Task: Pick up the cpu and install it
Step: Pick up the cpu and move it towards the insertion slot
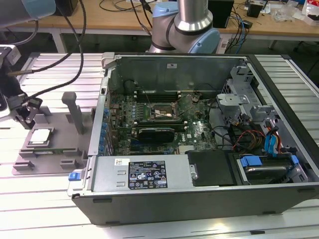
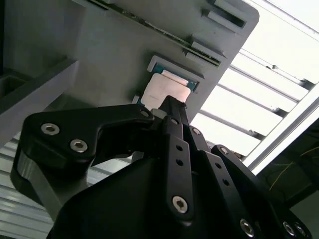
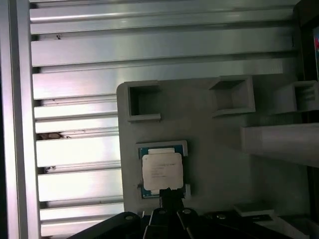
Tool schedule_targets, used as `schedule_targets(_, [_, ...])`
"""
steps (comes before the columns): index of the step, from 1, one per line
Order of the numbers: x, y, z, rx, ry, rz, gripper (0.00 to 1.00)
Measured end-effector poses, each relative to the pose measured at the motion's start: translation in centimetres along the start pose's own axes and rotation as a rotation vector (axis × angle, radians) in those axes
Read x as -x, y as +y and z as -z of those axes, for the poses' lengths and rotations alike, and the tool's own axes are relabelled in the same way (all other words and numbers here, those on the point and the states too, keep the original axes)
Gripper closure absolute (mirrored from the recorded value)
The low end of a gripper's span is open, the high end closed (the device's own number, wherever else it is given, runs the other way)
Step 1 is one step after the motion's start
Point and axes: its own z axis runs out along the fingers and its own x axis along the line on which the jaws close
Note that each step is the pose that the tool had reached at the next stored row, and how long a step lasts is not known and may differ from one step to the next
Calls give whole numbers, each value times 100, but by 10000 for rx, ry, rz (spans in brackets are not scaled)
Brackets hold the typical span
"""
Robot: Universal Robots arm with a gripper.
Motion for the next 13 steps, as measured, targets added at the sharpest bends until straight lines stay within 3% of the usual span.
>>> schedule_targets(3, [33, -1, -76, -1, 1, -2, 89])
schedule_targets(5, [32, -4, -137, 0, 0, -1, 89])
schedule_targets(13, [1, 20, -280, -2, 8, -1, 89])
